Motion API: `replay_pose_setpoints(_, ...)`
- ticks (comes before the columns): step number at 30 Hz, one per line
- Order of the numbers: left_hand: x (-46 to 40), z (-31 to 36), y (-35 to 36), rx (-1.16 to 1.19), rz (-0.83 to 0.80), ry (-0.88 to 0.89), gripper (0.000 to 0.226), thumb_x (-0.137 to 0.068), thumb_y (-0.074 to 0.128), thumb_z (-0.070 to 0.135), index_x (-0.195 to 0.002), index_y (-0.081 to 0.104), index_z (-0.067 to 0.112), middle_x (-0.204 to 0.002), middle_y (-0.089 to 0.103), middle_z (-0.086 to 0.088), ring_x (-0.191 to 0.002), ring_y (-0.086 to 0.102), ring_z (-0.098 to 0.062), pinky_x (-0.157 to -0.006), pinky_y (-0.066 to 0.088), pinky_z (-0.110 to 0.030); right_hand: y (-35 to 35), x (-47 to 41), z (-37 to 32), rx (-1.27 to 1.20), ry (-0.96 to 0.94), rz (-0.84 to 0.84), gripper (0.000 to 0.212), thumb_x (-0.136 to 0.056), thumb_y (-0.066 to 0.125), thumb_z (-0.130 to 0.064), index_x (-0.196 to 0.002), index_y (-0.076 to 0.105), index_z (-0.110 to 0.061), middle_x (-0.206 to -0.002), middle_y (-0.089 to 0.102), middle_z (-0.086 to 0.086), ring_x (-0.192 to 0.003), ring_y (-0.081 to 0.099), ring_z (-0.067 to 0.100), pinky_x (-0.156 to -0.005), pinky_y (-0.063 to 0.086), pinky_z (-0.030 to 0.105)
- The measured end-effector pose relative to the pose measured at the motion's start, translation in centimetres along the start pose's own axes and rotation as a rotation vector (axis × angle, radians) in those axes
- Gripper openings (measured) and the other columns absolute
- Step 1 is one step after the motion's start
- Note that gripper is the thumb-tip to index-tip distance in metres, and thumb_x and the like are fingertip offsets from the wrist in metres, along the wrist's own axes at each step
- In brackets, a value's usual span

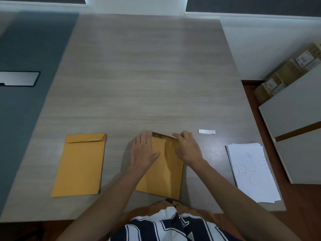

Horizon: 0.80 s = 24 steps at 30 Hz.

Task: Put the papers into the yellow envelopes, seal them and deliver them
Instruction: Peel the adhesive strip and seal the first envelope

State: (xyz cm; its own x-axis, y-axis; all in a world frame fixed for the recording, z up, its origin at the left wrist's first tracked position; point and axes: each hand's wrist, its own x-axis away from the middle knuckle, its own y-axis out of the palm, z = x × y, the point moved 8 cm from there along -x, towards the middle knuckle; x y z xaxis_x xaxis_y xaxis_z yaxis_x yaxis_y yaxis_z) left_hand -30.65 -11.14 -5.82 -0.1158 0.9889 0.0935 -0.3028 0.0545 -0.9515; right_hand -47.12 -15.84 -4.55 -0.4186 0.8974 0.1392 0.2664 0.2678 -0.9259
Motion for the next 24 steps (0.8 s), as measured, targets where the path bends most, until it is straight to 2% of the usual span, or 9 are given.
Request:
replay_pose_setpoints(2, 0.1, 0.5, 0.0, -0.054, -0.008, 0.087, 0.093, -0.075, 0.078, 0.045, -0.148, 0.031, 0.013, -0.148, 0.040, -0.010, -0.136, 0.038, -0.028, -0.110, 0.039, -0.041, 0.8, 0.9, -0.6, 0.006, -0.025, -0.019, 0.052, -0.084, 0.060, -0.010, -0.134, 0.049, -0.017, -0.115, 0.049, 0.006, -0.108, 0.046, 0.022, -0.088, 0.048, 0.030)
replay_pose_setpoints(5, 0.0, 1.5, 0.5, -0.157, -0.085, 0.210, 0.084, -0.085, 0.066, 0.042, -0.153, 0.026, 0.015, -0.157, 0.031, -0.006, -0.144, 0.028, -0.026, -0.116, 0.031, -0.040, 1.6, 1.8, -0.8, 0.011, -0.031, -0.009, 0.046, -0.082, 0.060, -0.009, -0.128, 0.054, -0.014, -0.116, 0.051, 0.007, -0.108, 0.049, 0.023, -0.085, 0.049, 0.031)
replay_pose_setpoints(9, 0.1, 1.7, 1.8, -0.174, -0.187, 0.263, 0.065, -0.093, 0.049, 0.037, -0.151, 0.032, 0.015, -0.159, 0.029, -0.001, -0.148, 0.021, -0.022, -0.116, 0.026, -0.037, 2.3, 2.0, -1.9, 0.088, -0.056, -0.038, 0.046, -0.082, 0.059, -0.006, -0.127, 0.055, -0.006, -0.134, 0.049, 0.012, -0.123, 0.047, 0.027, -0.100, 0.048, 0.036)
replay_pose_setpoints(11, 0.1, 1.5, 2.0, -0.149, -0.202, 0.259, 0.062, -0.094, 0.045, 0.033, -0.152, 0.030, 0.015, -0.161, 0.026, 0.000, -0.148, 0.020, -0.019, -0.116, 0.024, -0.036, 2.7, 1.8, -2.4, 0.080, -0.027, -0.063, 0.052, -0.084, 0.055, -0.003, -0.136, 0.046, -0.006, -0.147, 0.040, 0.011, -0.128, 0.043, 0.028, -0.104, 0.044, 0.036)
replay_pose_setpoints(14, -0.1, 1.0, 2.1, -0.138, -0.232, 0.275, 0.064, -0.096, 0.042, 0.029, -0.155, 0.022, 0.015, -0.164, 0.017, 0.001, -0.150, 0.014, -0.015, -0.118, 0.020, -0.034, 3.6, 1.5, -3.2, 0.165, -0.036, -0.147, 0.070, -0.093, 0.047, -0.006, -0.154, 0.015, -0.020, -0.161, 0.017, 0.006, -0.132, 0.034, 0.031, -0.109, 0.036, 0.038)
replay_pose_setpoints(16, 0.0, 0.5, 2.3, -0.178, -0.260, 0.307, 0.065, -0.098, 0.038, 0.029, -0.157, 0.013, 0.015, -0.165, 0.006, 0.001, -0.151, 0.007, -0.015, -0.119, 0.016, -0.034, 4.5, 1.5, -3.4, 0.279, -0.040, -0.234, 0.067, -0.101, 0.037, -0.015, -0.155, 0.000, -0.026, -0.164, 0.003, 0.003, -0.137, 0.025, 0.034, -0.112, 0.029, 0.041)
replay_pose_setpoints(21, 0.5, -0.3, 2.9, -0.333, -0.296, 0.350, 0.063, -0.103, 0.021, 0.037, -0.156, -0.007, 0.016, -0.164, -0.012, 0.002, -0.151, -0.008, -0.013, -0.123, 0.001, -0.039, 5.0, 1.8, -2.7, 0.394, -0.040, -0.227, 0.061, -0.103, 0.030, -0.022, -0.155, -0.001, -0.025, -0.164, 0.007, 0.003, -0.144, 0.020, 0.036, -0.109, 0.030, 0.048)
replay_pose_setpoints(24, 0.5, -0.5, 2.9, -0.366, -0.296, 0.354, 0.063, -0.104, 0.019, 0.038, -0.156, -0.010, 0.018, -0.163, -0.014, 0.004, -0.151, -0.010, -0.013, -0.122, -0.003, -0.043, 5.0, 1.9, -1.7, 0.428, -0.038, -0.245, 0.063, -0.102, 0.030, -0.026, -0.155, -0.004, -0.027, -0.163, 0.007, -0.002, -0.147, 0.011, 0.036, -0.112, 0.023, 0.053)
